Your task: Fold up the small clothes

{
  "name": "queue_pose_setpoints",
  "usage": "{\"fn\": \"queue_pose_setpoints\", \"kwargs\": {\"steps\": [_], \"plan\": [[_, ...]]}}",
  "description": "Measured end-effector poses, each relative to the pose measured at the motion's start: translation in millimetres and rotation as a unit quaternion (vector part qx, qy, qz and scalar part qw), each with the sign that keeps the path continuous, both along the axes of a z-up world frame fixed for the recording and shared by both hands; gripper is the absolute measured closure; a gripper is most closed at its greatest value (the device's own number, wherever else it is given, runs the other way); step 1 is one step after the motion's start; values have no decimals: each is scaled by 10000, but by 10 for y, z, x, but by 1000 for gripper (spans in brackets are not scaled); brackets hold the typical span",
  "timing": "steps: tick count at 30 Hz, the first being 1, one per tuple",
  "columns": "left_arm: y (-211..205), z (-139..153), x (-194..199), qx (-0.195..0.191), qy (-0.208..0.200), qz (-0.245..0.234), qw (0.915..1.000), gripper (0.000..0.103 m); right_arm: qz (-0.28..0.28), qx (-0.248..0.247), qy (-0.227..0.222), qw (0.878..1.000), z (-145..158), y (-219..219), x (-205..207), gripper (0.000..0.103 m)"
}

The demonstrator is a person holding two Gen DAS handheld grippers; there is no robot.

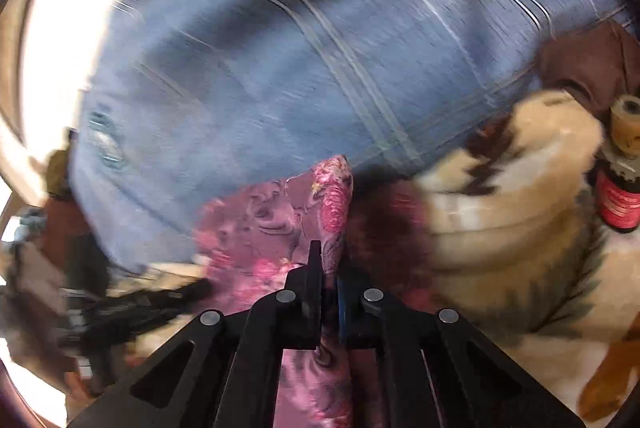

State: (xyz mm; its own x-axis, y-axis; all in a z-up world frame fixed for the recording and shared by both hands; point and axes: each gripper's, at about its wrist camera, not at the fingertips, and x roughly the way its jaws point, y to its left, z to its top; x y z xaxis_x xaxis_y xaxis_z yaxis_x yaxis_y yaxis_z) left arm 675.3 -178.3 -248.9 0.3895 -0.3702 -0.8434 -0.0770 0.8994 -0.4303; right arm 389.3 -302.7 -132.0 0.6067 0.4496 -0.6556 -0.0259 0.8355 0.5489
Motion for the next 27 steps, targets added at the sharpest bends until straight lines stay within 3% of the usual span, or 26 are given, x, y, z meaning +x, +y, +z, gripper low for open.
{"fn": "queue_pose_setpoints", "kwargs": {"steps": [3,7,9,13,14,16,17,18,22,25,27], "plan": [[-53,-119,27,87,247,-19,9997,66,0,-253,566,9981,-289,60,81,93],[147,127,-353,-27,-116,-200,9997,65,80,778,289,9965,-81,-171,-304,73],[268,154,-673,-58,-273,-249,9993,53,222,845,245,9959,-26,-230,-569,56],[329,5,-1151,-327,-155,-284,9989,50,536,890,401,9938,-150,-214,-1065,53],[276,-135,-1213,-383,14,-312,9988,51,592,851,505,9933,-202,-184,-1110,53],[234,-253,-1288,-336,342,-374,9981,53,544,522,527,9958,-260,-114,-1122,65],[198,-285,-1305,-329,426,-407,9977,55,529,356,479,9968,-224,-100,-1139,92],[173,-269,-1342,-285,379,-425,9980,55,620,275,432,9968,-161,-84,-1149,96],[75,-213,-1383,192,-40,-358,9992,51,493,-83,-98,9987,117,-69,-1286,97],[5,-383,-1332,295,333,-333,9985,51,446,-569,412,9965,-187,-68,-1201,96],[41,-356,-1392,110,282,-239,9993,52,387,-309,363,9981,-183,-127,-1287,88]]}}
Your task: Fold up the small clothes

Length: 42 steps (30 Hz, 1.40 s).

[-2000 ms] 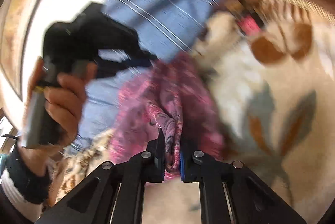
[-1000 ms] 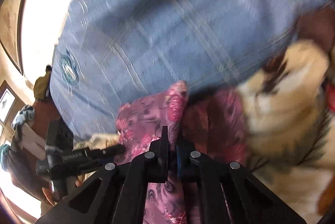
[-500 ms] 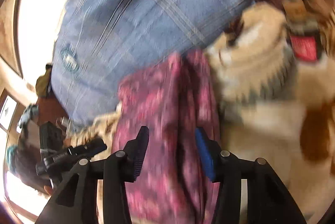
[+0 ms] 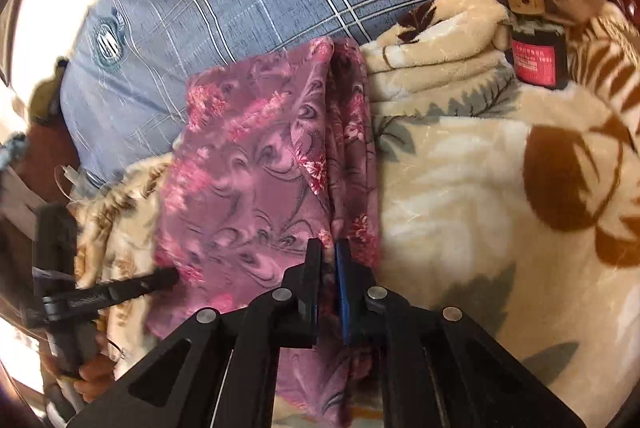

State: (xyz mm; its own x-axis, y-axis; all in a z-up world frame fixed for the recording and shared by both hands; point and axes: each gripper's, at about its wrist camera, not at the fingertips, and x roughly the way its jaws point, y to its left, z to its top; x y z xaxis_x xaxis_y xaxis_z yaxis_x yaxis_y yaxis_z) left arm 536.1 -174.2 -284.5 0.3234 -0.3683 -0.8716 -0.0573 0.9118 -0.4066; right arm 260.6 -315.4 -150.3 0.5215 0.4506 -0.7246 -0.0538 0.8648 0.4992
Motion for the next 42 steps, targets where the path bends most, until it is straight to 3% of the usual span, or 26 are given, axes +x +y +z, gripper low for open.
{"fn": "queue_pose_setpoints", "kwargs": {"steps": [2,4,6,8,9,10,15,19,22,24,25,32,36,40,42], "plan": [[-7,41,-75,332,-231,31,9992,53,-99,507,-91,9986,101,-121,-175,82],[-27,70,-121,534,-373,33,9979,53,-76,572,-192,9982,142,-226,-371,71],[-81,40,-139,728,-413,21,9965,52,-23,485,-252,9985,88,-232,-538,68],[-148,-57,-103,860,-388,49,9955,51,-43,-40,20,10000,-64,-186,-616,68],[-154,-28,-161,898,-380,69,9952,51,-61,-240,232,9994,-169,-176,-616,67],[-176,-72,-129,923,-369,90,9950,50,-125,-123,252,9995,-240,-209,-644,67],[-146,-31,-161,1012,-371,185,9940,39,-452,382,176,9981,-283,-333,-730,56],[-139,18,-218,1042,-390,195,9936,37,-460,245,2,9986,-282,-263,-783,49],[-150,16,-225,1088,-395,176,9931,36,-456,184,-93,9987,-237,-189,-787,38],[-147,15,-228,1089,-384,177,9932,35,-404,267,-163,9987,-222,-126,-796,21],[-145,12,-227,1089,-382,176,9932,35,-394,322,-198,9985,-217,-96,-796,20],[-130,18,-242,1094,-363,164,9932,34,-393,-49,-340,9986,-200,18,-860,18],[19,196,-226,817,-398,100,9958,40,-414,-142,-56,9990,-75,-72,-765,24],[257,538,15,678,-794,312,9940,38,-825,-122,-783,9934,343,-346,-568,21],[291,625,293,540,-721,292,9955,38,-750,-32,-713,9946,418,-380,-291,21]]}}
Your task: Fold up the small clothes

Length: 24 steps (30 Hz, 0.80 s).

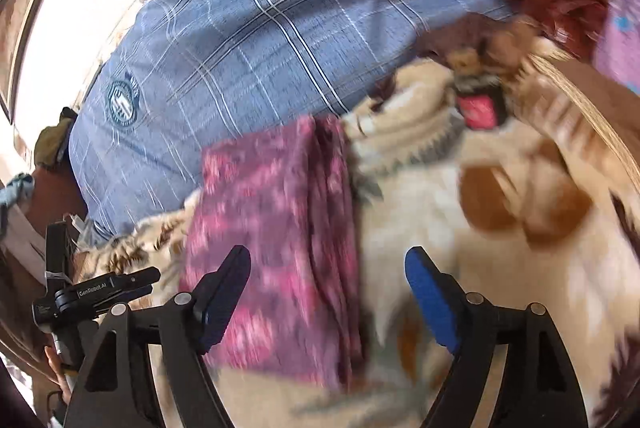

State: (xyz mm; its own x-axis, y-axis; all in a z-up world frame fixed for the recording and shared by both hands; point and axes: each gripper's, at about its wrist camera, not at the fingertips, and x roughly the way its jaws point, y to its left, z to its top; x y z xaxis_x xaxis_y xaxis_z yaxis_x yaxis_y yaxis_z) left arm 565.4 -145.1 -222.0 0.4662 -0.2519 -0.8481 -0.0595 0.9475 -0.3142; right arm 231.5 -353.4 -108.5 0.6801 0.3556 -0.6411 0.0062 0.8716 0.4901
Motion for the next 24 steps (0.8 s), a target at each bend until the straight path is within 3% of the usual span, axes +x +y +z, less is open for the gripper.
{"fn": "queue_pose_setpoints", "kwargs": {"steps": [3,8,10,11,12,15,16,19,23,24], "plan": [[-52,-9,424,-200,276,-71,9994,38,136,177,107,9997,-1,60,483,22],[-227,-243,900,-248,677,-101,9973,38,240,-60,406,9989,-190,324,1217,25],[-262,-312,1001,-355,715,-63,9968,39,318,-121,603,9976,-326,426,1425,42],[-276,-324,1037,-458,695,-72,9965,43,409,-190,685,9966,-371,479,1489,81],[-284,-320,1068,-512,640,-106,9966,52,581,-242,723,9954,-386,527,1545,96],[-355,-343,1146,-442,478,-113,9978,54,465,-395,18,9981,-186,455,1500,98],[-401,-405,1192,-392,544,-125,9977,54,360,-358,61,9987,-217,402,1517,98],[-506,-534,1265,-170,814,-138,9964,55,211,-292,818,9960,-541,299,1655,98],[-371,-270,1039,-323,429,-406,9977,57,386,291,339,9983,-294,163,1389,87],[-326,-236,971,-452,390,-447,9972,55,495,392,334,9974,-253,118,1306,78]]}}
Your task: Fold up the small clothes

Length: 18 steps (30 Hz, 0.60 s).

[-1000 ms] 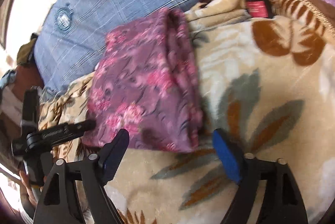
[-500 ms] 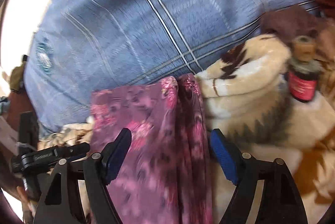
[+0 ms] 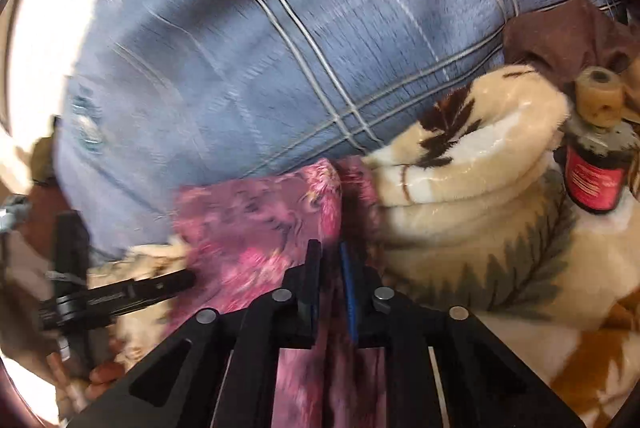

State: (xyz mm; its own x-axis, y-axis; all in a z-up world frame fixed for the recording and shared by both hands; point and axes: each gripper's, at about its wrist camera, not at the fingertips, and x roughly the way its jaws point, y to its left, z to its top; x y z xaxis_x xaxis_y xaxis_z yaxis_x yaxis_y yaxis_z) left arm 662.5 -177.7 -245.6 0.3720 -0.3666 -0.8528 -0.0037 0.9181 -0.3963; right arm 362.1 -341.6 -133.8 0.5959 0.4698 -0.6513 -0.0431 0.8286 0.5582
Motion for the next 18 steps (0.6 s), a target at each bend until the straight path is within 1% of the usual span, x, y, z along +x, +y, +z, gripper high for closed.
{"fn": "queue_pose_setpoints", "kwargs": {"steps": [1,2,3,5,6,7,8,9,10,11,13,14,16,17,18], "plan": [[67,20,-75,-146,-29,-19,9999,54,84,18,26,10000,14,-24,-69,72],[122,20,-164,-293,-43,-19,9996,51,164,15,25,9999,22,-39,-151,69],[173,5,-231,-402,-38,-13,9992,48,263,28,-27,9996,20,-41,-248,69],[167,-84,-329,-492,59,5,9988,48,517,12,13,9987,-30,24,-364,69],[134,-156,-366,-479,194,-6,9987,50,562,-154,119,9982,-78,91,-392,70],[96,-204,-381,-462,300,-31,9985,50,587,-463,279,9968,-144,184,-399,76],[52,-247,-414,-393,352,-79,9986,50,652,-624,313,9954,-165,239,-417,92],[19,-270,-452,-270,295,-84,9992,49,669,-690,200,9952,-136,262,-451,91],[11,-298,-437,-152,234,-101,9996,47,554,-715,48,9959,-91,239,-493,92],[14,-297,-446,-102,228,-117,9996,46,473,-677,88,9965,-105,213,-492,92],[53,-260,-460,-207,288,-133,9993,47,446,-676,342,9961,-193,187,-480,91],[94,-219,-464,-287,249,-152,9992,50,449,-575,295,9969,-174,131,-497,88],[182,-110,-458,-359,49,-168,9992,47,306,-139,122,9994,-81,-32,-545,79],[228,-98,-434,-429,28,-191,9989,47,219,97,116,9996,-69,-136,-562,62],[260,-53,-472,-537,75,-227,9983,46,184,299,114,9993,-77,-230,-589,47]]}}
